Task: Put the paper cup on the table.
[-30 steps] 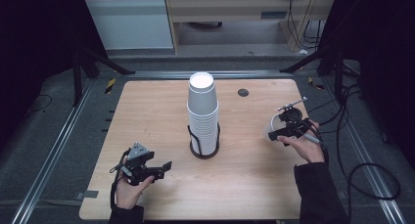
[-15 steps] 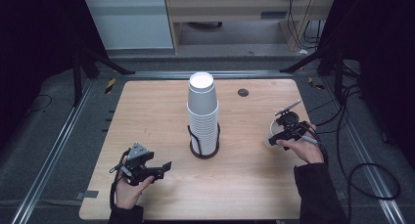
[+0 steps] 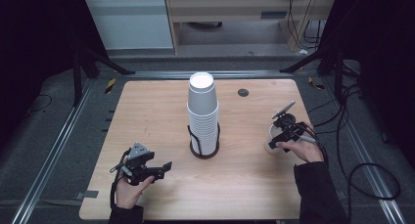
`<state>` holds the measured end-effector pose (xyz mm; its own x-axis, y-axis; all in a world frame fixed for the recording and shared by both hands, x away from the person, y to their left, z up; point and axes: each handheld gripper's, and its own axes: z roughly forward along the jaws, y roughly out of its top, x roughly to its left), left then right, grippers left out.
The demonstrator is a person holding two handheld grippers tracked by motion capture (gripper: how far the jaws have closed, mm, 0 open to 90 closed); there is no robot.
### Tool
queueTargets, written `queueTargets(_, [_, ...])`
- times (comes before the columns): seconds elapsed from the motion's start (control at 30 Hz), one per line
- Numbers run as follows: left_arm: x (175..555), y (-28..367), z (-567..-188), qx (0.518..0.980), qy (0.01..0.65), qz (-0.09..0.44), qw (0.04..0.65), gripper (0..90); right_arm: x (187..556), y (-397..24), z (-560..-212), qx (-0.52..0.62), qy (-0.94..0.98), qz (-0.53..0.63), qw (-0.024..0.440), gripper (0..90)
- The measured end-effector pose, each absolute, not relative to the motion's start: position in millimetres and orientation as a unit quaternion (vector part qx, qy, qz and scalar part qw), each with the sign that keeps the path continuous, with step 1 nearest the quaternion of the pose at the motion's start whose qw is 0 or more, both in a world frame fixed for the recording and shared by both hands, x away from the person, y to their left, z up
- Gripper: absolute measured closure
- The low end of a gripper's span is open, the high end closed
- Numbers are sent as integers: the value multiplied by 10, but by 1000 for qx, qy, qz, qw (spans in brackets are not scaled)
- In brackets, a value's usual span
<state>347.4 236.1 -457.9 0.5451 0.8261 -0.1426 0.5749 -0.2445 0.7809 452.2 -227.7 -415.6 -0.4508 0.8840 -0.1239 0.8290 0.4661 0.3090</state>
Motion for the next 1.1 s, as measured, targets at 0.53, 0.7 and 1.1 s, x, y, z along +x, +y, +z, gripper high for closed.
queueTargets(0.53, [3474,2348,-4587,777,450,149,414,168,4520,-2226,-4241,484,865,71,115,66])
queueTargets(0.7, [3473,2354,-4586,778,448,149,415,167,4507,-2203,-4250,475,871,74,105,50])
queueTargets(1.1, [3469,2351,-4583,779,447,147,415,166,4469,-2201,-4234,480,864,111,106,11])
